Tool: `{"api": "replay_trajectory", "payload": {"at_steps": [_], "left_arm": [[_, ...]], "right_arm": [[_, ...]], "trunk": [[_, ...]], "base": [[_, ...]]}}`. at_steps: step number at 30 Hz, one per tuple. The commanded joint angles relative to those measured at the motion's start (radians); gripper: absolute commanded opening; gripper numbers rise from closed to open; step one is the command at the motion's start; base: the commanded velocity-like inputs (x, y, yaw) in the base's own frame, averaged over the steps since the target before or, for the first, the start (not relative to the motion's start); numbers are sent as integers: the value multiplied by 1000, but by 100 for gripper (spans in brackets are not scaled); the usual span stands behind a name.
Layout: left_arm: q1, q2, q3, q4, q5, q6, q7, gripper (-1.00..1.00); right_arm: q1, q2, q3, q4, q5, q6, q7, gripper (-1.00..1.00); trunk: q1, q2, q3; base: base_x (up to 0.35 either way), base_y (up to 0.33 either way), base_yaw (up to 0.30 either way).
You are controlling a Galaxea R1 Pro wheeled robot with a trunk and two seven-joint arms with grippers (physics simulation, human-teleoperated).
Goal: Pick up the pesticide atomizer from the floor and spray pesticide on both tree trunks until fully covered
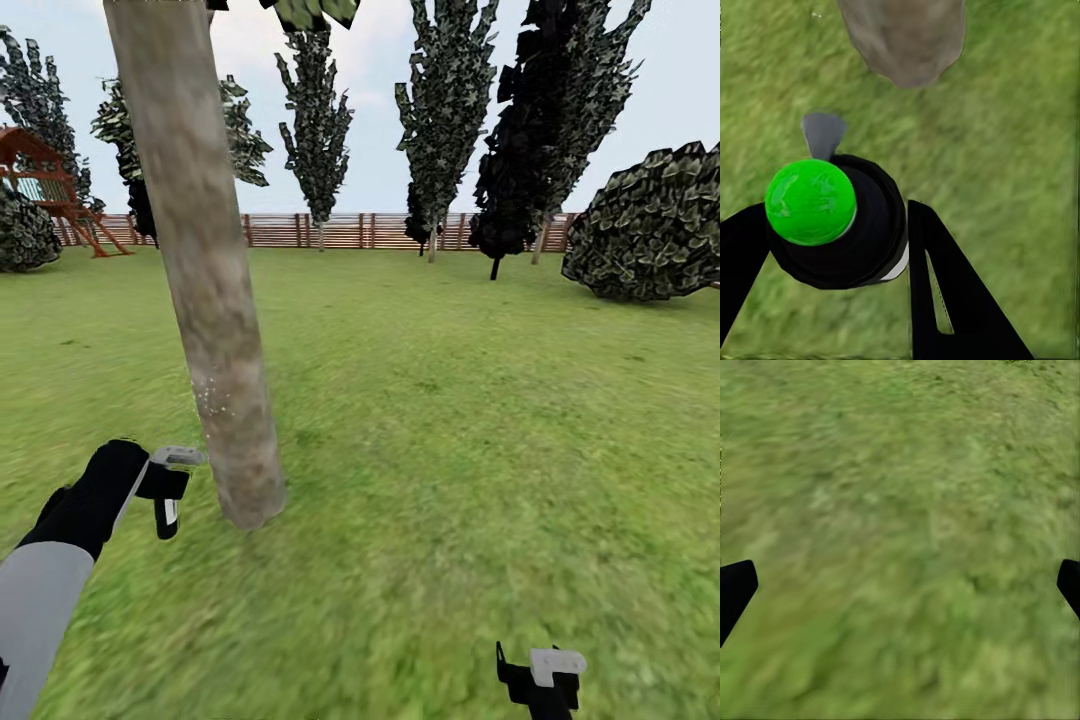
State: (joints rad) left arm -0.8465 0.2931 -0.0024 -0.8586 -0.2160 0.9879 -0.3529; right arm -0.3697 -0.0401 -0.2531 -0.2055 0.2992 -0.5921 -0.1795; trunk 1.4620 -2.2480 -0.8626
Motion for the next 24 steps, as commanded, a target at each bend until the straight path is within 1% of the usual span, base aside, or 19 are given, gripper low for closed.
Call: {"api": "replay_trajectory", "payload": {"at_steps": [1, 3, 5, 6, 8, 10, 16, 24], "left_arm": [[2, 0, 7, 2, 1, 0, 0, -100], [3, 0, 15, 16, 1, -2, 0, -100], [4, 1, 31, 63, 0, -64, 1, -100], [4, 1, 40, 96, 0, -113, 2, -100], [4, 1, 53, 136, 1, -162, 3, -100], [4, 0, 59, 151, 1, -182, 3, -100], [4, 0, 60, 148, 0, -189, 3, -100], [4, 2, 59, 159, -6, -190, 9, -100]], "right_arm": [[0, 0, 0, 0, 0, 0, 0, 100], [0, 0, 0, 0, 0, 0, 0, 100], [0, 0, 0, 0, 0, 0, 0, 100], [0, 0, 0, 0, 0, 0, 0, 100], [0, 0, 0, 0, 0, 0, 0, 100], [0, 0, 0, 0, 0, 0, 0, 100], [0, 0, 0, 0, 0, 0, 0, 100], [0, 0, 0, 0, 0, 0, 0, 100]], "trunk": [[0, 0, 0], [0, 0, 0], [0, 0, 0], [0, 0, 0], [0, 0, 0], [0, 0, 0], [0, 0, 0], [0, 0, 0]], "base": [[0, -274, 260], [0, -274, 268], [2, -273, 274], [36, -273, 274], [60, -274, 236], [79, -274, 98], [122, -266, 13], [214, -215, 2]]}}
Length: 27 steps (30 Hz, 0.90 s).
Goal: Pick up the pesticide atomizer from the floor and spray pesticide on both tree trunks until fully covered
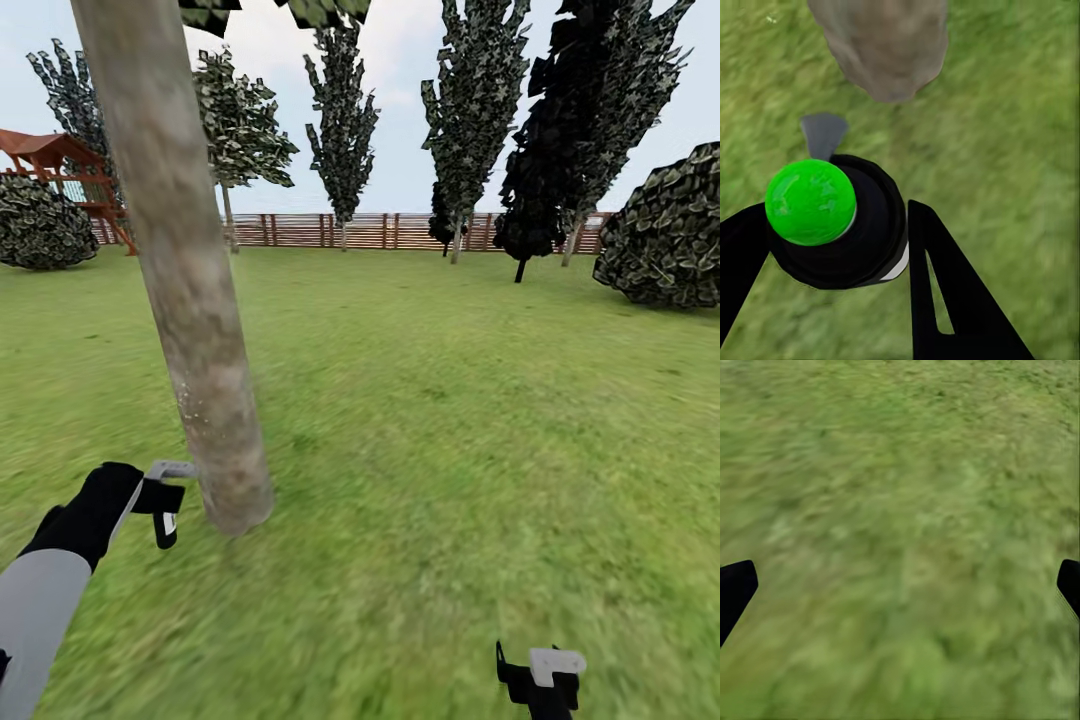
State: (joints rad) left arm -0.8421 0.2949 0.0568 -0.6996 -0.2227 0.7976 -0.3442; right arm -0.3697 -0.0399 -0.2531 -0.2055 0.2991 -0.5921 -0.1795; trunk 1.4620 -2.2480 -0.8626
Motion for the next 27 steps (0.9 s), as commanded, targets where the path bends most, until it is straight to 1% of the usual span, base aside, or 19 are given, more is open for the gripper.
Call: {"api": "replay_trajectory", "payload": {"at_steps": [1, 3, 5, 10, 13, 15, 17, 19, 22, 23, 25, 26, 27], "left_arm": [[0, 0, -1, 7, 1, -1, 14, -100], [0, 0, -1, 32, 4, -4, 47, -100], [0, -1, -1, 45, 6, -5, 57, -100], [0, -3, 0, 51, 8, -6, 64, -100], [30, -2, 2, 51, 8, -13, 66, -100], [41, -2, 2, 56, 7, -34, 66, -100], [70, -5, 1, 78, 10, -93, 74, -100], [76, -27, 1, 77, 12, -112, 89, -100], [79, -115, -2, 73, 4, -122, 100, -100], [79, -129, -1, 73, 3, -123, 101, -100], [80, -132, 1, 73, 2, -123, 101, -100], [80, -123, 2, 72, 2, -123, 102, -100], [80, -101, 2, 72, 2, -123, 104, -100]], "right_arm": [[0, 0, 0, 0, 0, 0, 0, 100], [0, 0, 0, 0, 0, 0, 0, 100], [0, 0, 0, 0, 0, 0, 0, 100], [0, 0, 0, 0, 0, -1, 0, 100], [0, 0, 0, 0, 0, -2, 0, 100], [0, 0, 0, 0, 0, -2, 0, 100], [0, 0, 0, 0, 0, -1, 0, 100], [0, 0, 0, 0, 1, -1, 0, 100], [0, 0, 0, 0, 0, -1, 0, 100], [0, 1, 0, 0, 1, 0, 0, 100], [0, 0, 0, 0, 1, 0, 0, 100], [0, 0, 0, 0, 0, 0, 0, 100], [0, 0, 0, 0, 1, 0, 0, 100]], "trunk": [[0, 0, 0], [0, 0, 0], [0, 0, 0], [0, 0, 0], [0, 0, 0], [0, 0, 0], [0, 0, 0], [0, 0, 0], [0, 0, 0], [0, 0, 0], [0, 0, 0], [0, 0, 0], [0, 0, 0]], "base": [[230, -203, 81], [228, -202, 191], [221, -202, 248], [173, -185, 272], [22, -26, 93], [6, -7, 26], [2, -2, 6], [0, 0, 2], [0, 0, 0], [0, 0, 0], [0, 0, 0], [0, 0, 0], [0, 0, 0]]}}
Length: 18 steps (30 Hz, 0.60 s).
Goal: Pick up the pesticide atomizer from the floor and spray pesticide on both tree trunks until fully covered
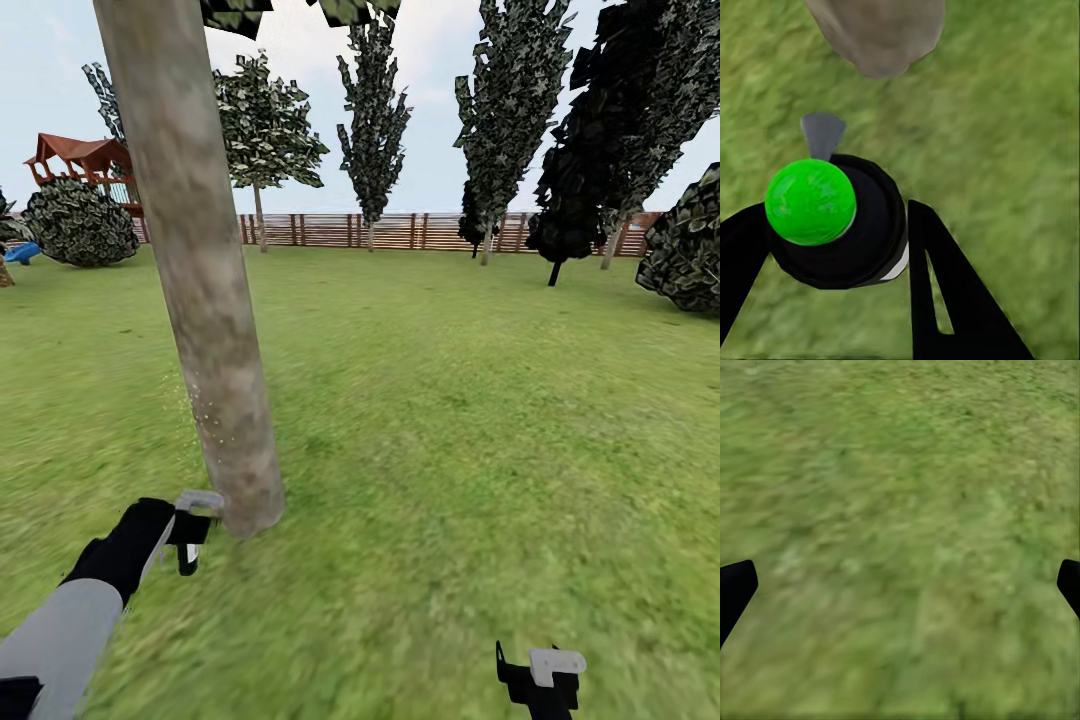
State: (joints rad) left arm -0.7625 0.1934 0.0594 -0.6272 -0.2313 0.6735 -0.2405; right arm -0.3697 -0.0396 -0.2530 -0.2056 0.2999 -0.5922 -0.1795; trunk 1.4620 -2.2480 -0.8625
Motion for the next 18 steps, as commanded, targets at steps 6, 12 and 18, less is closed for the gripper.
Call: {"api": "replay_trajectory", "payload": {"at_steps": [6, 12, 18], "left_arm": [[32, 75, -2, 13, 18, -5, 10, -100], [93, 47, 31, 20, 15, -31, 14, -100], [112, 39, 94, 21, 12, -75, 84, -100]], "right_arm": [[0, 0, 0, 0, -1, 0, 0, 100], [0, 1, 0, 0, 0, -1, 0, 100], [0, 0, 0, 0, 0, -1, 0, 100]], "trunk": [[0, 0, 0], [0, 0, 0], [0, 0, 0]], "base": [[0, 0, 1], [0, 0, 210], [151, -105, 119]]}}
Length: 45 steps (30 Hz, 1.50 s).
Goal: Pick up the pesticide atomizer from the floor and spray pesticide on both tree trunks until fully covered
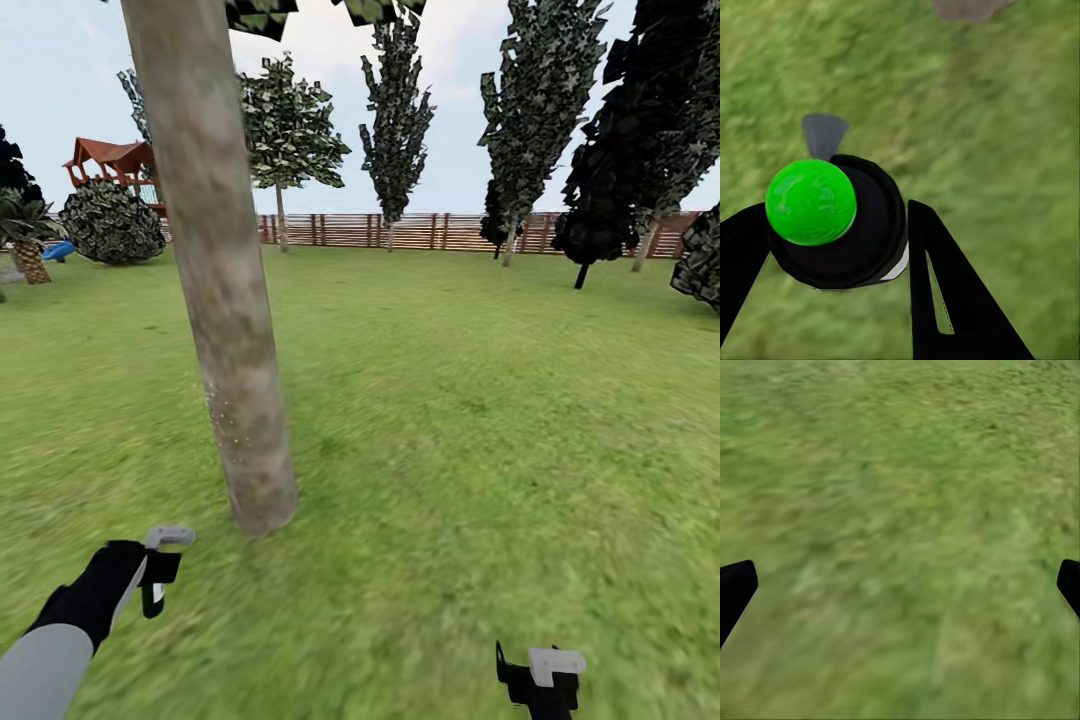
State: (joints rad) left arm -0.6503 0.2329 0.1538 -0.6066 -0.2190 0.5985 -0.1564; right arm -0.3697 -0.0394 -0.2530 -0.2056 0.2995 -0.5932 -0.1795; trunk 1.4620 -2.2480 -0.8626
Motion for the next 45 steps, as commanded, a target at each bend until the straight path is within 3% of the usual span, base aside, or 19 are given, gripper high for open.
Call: {"api": "replay_trajectory", "payload": {"at_steps": [1, 8, 18, 26, 29, 32, 37, 41, 45], "left_arm": [[1, -5, 2, 0, 2, -1, 12, -100], [1, -25, 3, -8, 3, -1, 21, -100], [1, -4, 5, -1, -3, -3, 21, -100], [3, -37, 3, 53, 1, -7, 21, -100], [3, -26, 10, 59, -2, -13, 24, -100], [3, 0, 9, 59, -1, -15, 68, -100], [3, -7, 8, 49, 2, -16, 104, -100], [2, -50, 5, 15, 2, -15, 144, -100], [1, -61, 8, -17, 6, -11, 185, -100]], "right_arm": [[0, 0, 0, 0, 1, 0, 0, 100], [0, -1, 0, 0, 0, 0, 0, 100], [0, 0, 0, 0, 0, 0, 0, 100], [0, 2, 0, 0, 0, 0, 0, 100], [0, 2, 0, 0, 0, 0, 0, 100], [0, 2, 0, 0, 0, 0, 0, 100], [0, 1, 0, 0, 0, 0, 0, 100], [0, 1, 0, 0, 0, 0, 0, 100], [0, 1, 0, 0, 0, 0, 0, 100]], "trunk": [[0, 0, 0], [0, 0, 0], [0, 0, 0], [0, 0, 0], [0, 0, 0], [0, 0, 0], [0, 0, 0], [0, 0, 0], [0, 0, 0]], "base": [[225, -166, 9], [216, -189, 2], [166, -230, 0], [43, -48, 170], [1, -1, 271], [0, 0, 138], [51, -45, 16], [151, -212, 1], [53, -264, 0]]}}
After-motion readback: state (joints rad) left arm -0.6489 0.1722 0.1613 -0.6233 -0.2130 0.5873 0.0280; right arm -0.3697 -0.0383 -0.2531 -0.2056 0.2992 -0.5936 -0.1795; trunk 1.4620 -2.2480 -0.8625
